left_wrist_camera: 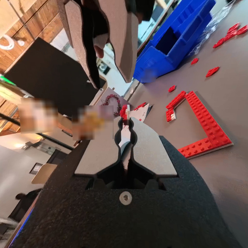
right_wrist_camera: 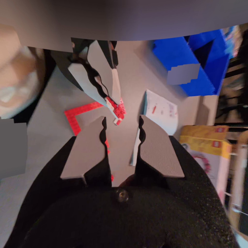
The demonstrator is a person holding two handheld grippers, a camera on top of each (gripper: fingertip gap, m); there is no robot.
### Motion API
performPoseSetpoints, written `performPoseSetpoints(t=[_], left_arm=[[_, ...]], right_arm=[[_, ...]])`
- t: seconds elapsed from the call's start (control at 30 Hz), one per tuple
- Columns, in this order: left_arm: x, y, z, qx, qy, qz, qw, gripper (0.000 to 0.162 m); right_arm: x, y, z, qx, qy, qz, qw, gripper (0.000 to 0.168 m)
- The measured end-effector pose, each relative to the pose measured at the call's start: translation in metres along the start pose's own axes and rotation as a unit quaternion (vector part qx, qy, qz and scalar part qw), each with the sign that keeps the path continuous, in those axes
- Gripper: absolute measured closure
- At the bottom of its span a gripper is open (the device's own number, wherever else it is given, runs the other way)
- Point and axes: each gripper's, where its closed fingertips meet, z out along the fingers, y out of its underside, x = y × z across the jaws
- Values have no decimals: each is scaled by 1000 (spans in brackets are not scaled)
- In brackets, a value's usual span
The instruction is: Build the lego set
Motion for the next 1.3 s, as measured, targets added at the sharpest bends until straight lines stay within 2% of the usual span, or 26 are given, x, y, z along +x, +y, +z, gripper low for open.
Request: performPoseSetpoints(t=[0.1, 0.3, 0.43, 0.6, 0.8, 1.07, 1.3], left_arm=[[-1, -7, -6, 26, 24, 4, 999, 154], [-3, -20, -17, 54, 41, 16, 998, 154], [-2, -29, -19, 70, 46, 28, 996, 154], [-4, -33, -20, 83, 45, 34, 995, 154], [-5, -35, -21, 96, 48, 29, 994, 154], [-8, -34, -22, 104, 58, -18, 993, 155], [-10, -32, -19, 78, 61, -40, 994, 154]], right_arm=[[-7, 2, 3, -10, 7, -68, 998, 125], [-22, -9, 13, 10, -3, -131, 991, 136], [-26, -13, 14, 16, -12, -147, 989, 136], [-27, -15, 12, 8, -8, -165, 986, 152], [-26, -17, 9, 6, 8, -169, 986, 153], [-24, -18, 6, 0, 30, -174, 984, 157], [-20, -15, 7, -31, 50, -189, 980, 158]])
